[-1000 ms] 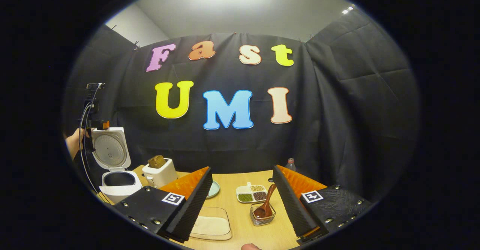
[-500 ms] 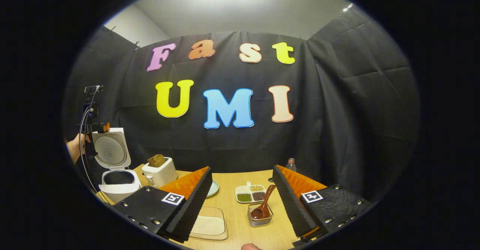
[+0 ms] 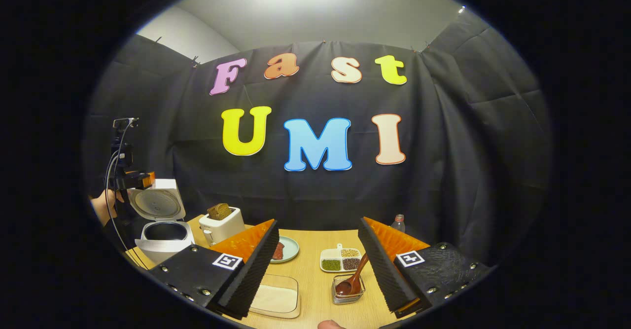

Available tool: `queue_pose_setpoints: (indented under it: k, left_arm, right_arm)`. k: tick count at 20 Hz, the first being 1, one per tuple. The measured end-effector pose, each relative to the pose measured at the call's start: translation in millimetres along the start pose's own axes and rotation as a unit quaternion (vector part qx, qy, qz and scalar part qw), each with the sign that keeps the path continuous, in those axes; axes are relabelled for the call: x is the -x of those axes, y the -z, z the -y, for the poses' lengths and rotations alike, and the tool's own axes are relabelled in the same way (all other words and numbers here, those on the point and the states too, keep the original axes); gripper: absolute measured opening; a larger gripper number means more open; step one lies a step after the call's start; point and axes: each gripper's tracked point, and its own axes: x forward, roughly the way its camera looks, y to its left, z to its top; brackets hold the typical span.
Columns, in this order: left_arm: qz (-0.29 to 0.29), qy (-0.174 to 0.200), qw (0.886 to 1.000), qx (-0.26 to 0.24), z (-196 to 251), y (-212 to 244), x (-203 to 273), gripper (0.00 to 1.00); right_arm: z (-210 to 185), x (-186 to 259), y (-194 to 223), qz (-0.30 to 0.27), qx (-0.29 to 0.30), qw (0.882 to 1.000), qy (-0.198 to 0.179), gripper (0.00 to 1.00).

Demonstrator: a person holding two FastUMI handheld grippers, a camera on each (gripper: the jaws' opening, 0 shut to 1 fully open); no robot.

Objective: Close the left gripper, press the button to open the rice cooker; take a wooden spoon from the chopstick holder with the right hand, scoop a spoonful of rice and pour it into the rice cooker, then put the wooden spoon back into the chopstick holder.

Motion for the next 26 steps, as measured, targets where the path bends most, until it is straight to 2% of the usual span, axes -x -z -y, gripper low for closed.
queue_pose_setpoints:
  k: [3,5,6,9,10,11,14,15,16,21,24,26]
  left_arm:
    - [-0.019,0.009,1.0,0.006,10.1,19.7,23.1,0.99]
    - [-0.029,0.011,0.999,0.011,15.3,31.2,34.4,0.94]
    - [-0.034,0.012,0.999,0.012,17.4,35.5,40.1,0.99]
    - [-0.046,0.013,0.999,0.016,21.9,49.3,50.4,0.99]
    - [-0.049,0.012,0.999,0.017,23.4,54.1,53.3,0.94]
    - [-0.051,0.012,0.998,0.017,24.1,57.8,55.2,0.99]
    - [-0.062,0.012,0.998,0.021,29.2,72.8,63.4,0.99]
    - [-0.067,0.013,0.997,0.023,30.9,78.2,65.4,0.94]
    - [-0.073,0.014,0.997,0.025,33.1,85.8,67.8,0.99]
    - [-0.119,0.029,0.992,0.037,45.1,125.2,71.0,0.99]
    - [-0.136,0.033,0.99,0.021,46.7,147.1,76.3,1.0]
    - [-0.141,0.036,0.989,0.012,49.6,157.1,77.0,0.95]
  right_arm:
    - [2.2,-0.5,-0.5,0.002,0.002,1.0,-0.01,0.98]
    - [2.4,-0.9,0.1,0.002,0.004,1.0,-0.016,0.98]
    - [2.9,-1.8,0.2,0.002,0.005,1.0,-0.018,0.98]
    - [0.7,-2.7,2.8,-0.001,0.01,1.0,-0.029,0.98]
    - [1.0,-4.0,3.1,-0.002,0.01,0.999,-0.031,0.98]
    - [0.5,-3.8,4.6,-0.002,0.01,0.999,-0.032,0.98]
    - [-0.1,-7.2,5.7,-0.005,0.004,0.999,-0.035,0.98]
    - [0.6,-8.4,7.0,-0.005,0.004,0.999,-0.035,0.98]
    - [0.3,-9.8,7.9,-0.007,0.005,0.999,-0.035,0.98]
    - [-9.5,-17.2,10.4,-0.011,0.006,0.999,-0.044,0.98]
    - [-15.0,-21.0,12.5,-0.015,0.018,0.999,-0.048,0.98]
    - [-19.6,-24.2,15.0,-0.019,0.023,0.998,-0.052,0.98]
